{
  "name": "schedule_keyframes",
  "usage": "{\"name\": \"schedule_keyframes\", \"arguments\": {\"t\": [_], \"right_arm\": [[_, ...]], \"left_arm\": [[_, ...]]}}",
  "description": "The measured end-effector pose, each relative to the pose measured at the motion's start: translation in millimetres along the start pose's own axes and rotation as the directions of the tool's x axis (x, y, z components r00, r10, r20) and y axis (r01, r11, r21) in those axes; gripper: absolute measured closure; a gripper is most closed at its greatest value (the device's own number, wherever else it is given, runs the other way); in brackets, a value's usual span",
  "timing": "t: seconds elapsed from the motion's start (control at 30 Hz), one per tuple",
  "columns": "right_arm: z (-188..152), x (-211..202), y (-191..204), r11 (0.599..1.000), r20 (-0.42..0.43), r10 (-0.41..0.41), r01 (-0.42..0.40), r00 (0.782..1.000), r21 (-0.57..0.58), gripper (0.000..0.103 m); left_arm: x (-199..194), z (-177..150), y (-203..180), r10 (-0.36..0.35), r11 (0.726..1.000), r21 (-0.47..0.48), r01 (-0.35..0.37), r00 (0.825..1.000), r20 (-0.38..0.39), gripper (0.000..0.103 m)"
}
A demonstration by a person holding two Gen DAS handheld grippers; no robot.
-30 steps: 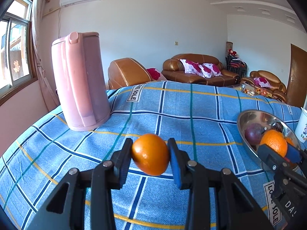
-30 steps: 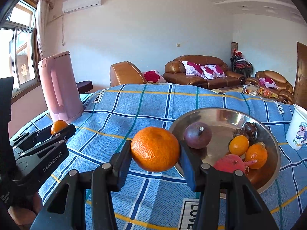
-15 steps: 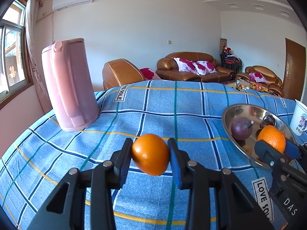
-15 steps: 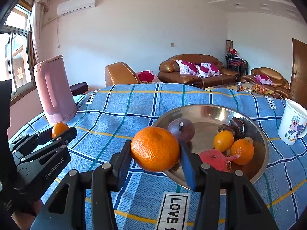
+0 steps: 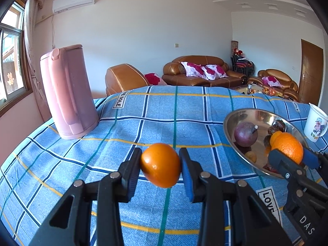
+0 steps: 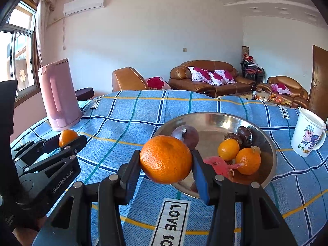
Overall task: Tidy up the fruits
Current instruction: 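Carry the tangerine and orange toward the steel bowl with both tools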
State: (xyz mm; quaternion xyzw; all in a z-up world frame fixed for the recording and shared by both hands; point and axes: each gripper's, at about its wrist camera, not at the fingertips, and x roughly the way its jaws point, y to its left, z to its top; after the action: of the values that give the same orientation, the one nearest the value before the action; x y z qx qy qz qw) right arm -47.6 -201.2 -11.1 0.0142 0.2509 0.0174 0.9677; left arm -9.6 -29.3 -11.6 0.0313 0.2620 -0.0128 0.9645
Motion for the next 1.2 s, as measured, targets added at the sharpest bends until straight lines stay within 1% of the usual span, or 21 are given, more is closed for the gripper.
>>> {"name": "schedule_keyframes", "arguments": {"t": [0.43, 1.2], "right_arm": [[-4, -11, -12, 1.000, 0.012, -0.016, 0.016, 1.000, -0.012, 0.052], [-9, -28, -30, 0.998, 0.031, -0.059, 0.060, 0.998, -0.021, 0.052]], "left_arm": [[-7, -4, -15, -0.017, 1.000, 0.007, 0.017, 1.000, 0.003, 0.065], [-25, -9, -49, -0.089, 0.995, 0.053, 0.088, 0.996, 0.005, 0.065]]}}
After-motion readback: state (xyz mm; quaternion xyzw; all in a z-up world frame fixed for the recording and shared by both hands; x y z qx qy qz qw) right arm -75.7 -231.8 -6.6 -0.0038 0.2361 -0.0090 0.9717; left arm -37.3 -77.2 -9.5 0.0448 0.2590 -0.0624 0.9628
